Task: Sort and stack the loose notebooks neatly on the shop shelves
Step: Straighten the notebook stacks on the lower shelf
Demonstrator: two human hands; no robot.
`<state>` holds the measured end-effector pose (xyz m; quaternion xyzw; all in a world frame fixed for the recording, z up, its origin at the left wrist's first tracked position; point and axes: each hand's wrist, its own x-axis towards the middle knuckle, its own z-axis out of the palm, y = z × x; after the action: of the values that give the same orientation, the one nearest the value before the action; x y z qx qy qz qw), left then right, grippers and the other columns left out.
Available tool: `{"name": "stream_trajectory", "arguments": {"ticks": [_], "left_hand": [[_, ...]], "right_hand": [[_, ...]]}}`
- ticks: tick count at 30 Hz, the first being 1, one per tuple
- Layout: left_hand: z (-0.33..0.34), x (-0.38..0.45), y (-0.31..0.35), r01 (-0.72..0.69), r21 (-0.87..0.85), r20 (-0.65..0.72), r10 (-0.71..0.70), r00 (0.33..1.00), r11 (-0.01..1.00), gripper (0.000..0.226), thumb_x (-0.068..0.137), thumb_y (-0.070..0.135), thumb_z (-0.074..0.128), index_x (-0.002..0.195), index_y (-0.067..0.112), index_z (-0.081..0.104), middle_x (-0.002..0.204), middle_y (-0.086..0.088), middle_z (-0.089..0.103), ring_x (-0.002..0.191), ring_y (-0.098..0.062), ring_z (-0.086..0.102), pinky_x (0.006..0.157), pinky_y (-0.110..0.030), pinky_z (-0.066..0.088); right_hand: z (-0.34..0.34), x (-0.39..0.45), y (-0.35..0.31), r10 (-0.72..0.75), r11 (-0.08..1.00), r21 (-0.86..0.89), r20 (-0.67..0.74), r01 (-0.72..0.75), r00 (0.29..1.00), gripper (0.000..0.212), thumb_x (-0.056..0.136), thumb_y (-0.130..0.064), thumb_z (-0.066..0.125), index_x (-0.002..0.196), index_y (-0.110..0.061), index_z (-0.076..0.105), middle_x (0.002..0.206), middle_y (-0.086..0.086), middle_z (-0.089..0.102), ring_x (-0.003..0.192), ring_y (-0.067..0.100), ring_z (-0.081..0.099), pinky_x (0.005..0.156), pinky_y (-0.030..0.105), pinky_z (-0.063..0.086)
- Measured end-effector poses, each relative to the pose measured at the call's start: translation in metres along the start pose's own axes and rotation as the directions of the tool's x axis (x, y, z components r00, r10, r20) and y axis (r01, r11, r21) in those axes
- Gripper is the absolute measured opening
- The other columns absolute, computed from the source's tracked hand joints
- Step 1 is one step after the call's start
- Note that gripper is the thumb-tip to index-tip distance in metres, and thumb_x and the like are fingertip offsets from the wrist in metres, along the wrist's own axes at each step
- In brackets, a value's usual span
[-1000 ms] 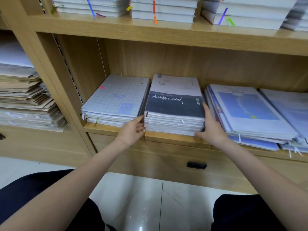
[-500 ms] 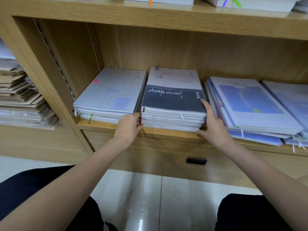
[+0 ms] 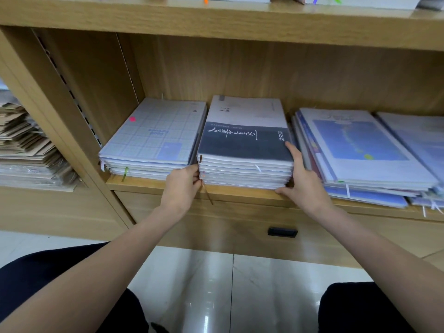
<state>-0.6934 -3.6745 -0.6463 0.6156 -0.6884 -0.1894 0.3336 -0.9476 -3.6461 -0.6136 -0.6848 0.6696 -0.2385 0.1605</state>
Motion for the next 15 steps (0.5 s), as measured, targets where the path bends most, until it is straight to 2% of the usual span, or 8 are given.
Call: {"name": "stream_trajectory", "arguments": {"ticks": [3,6,11,13,15], "left_hand": [[0.0008,-0.0013,0.0004,-0.031,-0.006,-0.022,0.031,0.999,0.999,0.022,0.080,-0.006,0.064,0.099,0.003,0.067,0.094,-0.010,0.072,0.094,-0.022,0.068,0.091,-0.037,0.051],[0.0022,-0.0019,-0.0014,-0.040,-0.032,-0.045,0.038,0.998,0.999,0.024,0.079,-0.007,0.065,0.100,0.003,0.068,0.094,-0.009,0.073,0.093,-0.021,0.068,0.090,-0.035,0.052],[0.0010,-0.0028,0.0027,0.019,-0.106,-0.044,-0.024,0.999,0.994,0.027,0.078,-0.009,0.065,0.103,0.001,0.066,0.095,-0.011,0.071,0.092,-0.020,0.068,0.089,-0.024,0.049],[-0.0010,-0.0014,0.0050,0.037,-0.090,-0.013,-0.038,0.999,0.995,0.027,0.079,-0.008,0.063,0.104,0.001,0.065,0.096,-0.011,0.071,0.092,-0.020,0.068,0.090,-0.027,0.050],[-0.0041,0.0007,0.0084,0.063,-0.083,0.036,-0.061,0.998,0.995,0.029,0.078,-0.006,0.064,0.106,0.003,0.062,0.095,-0.009,0.071,0.092,-0.020,0.068,0.089,-0.030,0.051]], "right_hand": [[-0.0014,0.0003,-0.0013,-0.011,1.000,0.020,-0.010,0.012,1.000,0.106,0.076,-0.005,0.075,0.149,-0.031,0.002,0.111,0.014,0.062,0.074,0.012,0.053,0.083,0.032,0.051],[-0.0011,0.0006,-0.0007,-0.016,0.999,0.034,-0.022,0.017,1.000,0.105,0.076,-0.004,0.074,0.149,-0.033,0.003,0.106,0.013,0.064,0.067,0.009,0.053,0.077,0.027,0.050],[-0.0005,0.0002,-0.0018,-0.020,0.999,0.037,-0.032,0.021,0.999,0.104,0.077,-0.003,0.073,0.149,-0.033,0.004,0.118,0.012,0.060,0.082,0.012,0.056,0.088,0.034,0.051],[-0.0004,0.0016,-0.0015,-0.008,1.000,0.027,-0.026,0.008,1.000,0.105,0.076,-0.004,0.074,0.148,-0.034,0.004,0.116,0.013,0.060,0.084,0.017,0.060,0.087,0.036,0.051],[-0.0007,0.0029,-0.0018,0.006,1.000,0.017,-0.009,-0.006,1.000,0.107,0.076,-0.005,0.075,0.148,-0.036,0.002,0.110,0.012,0.061,0.077,0.015,0.057,0.083,0.035,0.052]]}}
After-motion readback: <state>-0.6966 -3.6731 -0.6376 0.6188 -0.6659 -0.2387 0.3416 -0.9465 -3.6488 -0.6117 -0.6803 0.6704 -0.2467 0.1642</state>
